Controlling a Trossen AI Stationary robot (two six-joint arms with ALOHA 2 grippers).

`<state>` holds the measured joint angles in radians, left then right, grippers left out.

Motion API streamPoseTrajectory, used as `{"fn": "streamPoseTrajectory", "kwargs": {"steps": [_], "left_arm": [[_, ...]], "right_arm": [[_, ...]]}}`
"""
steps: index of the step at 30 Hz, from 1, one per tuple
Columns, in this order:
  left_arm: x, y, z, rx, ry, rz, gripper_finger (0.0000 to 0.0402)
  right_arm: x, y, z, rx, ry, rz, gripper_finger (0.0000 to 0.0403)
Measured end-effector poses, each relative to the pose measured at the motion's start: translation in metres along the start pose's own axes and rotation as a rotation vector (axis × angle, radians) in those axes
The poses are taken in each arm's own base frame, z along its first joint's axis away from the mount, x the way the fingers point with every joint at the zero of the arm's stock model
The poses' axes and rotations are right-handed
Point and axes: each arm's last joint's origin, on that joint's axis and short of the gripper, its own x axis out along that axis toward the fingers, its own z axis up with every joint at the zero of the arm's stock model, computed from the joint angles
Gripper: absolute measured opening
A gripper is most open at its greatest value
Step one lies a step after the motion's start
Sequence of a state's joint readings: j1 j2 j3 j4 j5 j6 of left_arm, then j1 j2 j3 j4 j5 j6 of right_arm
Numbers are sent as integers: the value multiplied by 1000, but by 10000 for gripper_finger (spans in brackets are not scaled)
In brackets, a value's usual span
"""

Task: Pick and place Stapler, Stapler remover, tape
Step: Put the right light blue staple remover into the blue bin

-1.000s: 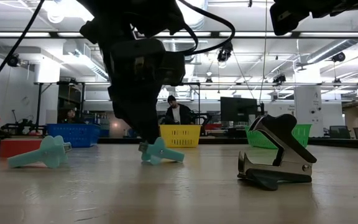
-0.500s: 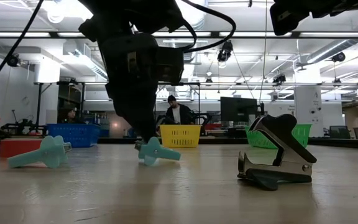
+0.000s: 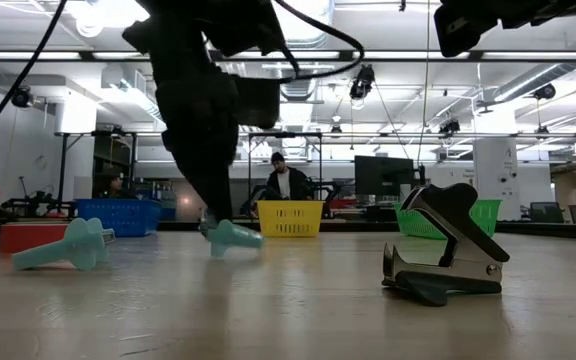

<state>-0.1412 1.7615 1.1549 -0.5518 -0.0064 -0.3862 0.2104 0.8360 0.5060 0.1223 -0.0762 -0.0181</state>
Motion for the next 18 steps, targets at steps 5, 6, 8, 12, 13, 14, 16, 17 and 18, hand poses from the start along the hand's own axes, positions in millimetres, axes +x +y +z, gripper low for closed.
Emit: {"fn": "streamPoseTrajectory", "kwargs": {"steps": [5,6,8,12,13,14,16,17,18], "left_arm": [[-32,11,-5,-6,-26,147,6],[-39,13,-6,-7,-34,171,6],[-54,17,-10,-8,-48,234,8],[-86,29,-21,-3,-92,481,10],[-94,33,-24,-11,-109,553,10],[-101,35,-27,-21,-129,617,10],[-115,41,-32,-46,-166,718,10],[-121,43,-35,-60,-185,751,10],[-126,45,-37,-76,-201,783,11]], "right_arm": [[0,0,-1,0,-1,0,8],[0,0,-1,-1,-1,0,8],[0,0,-1,0,-2,0,8],[0,0,0,-1,-6,0,8],[0,0,0,-1,-6,0,8],[0,0,0,-1,-6,0,8],[0,0,0,0,-6,0,8],[0,0,0,1,-6,0,8],[0,0,0,0,-6,0,8]]}}
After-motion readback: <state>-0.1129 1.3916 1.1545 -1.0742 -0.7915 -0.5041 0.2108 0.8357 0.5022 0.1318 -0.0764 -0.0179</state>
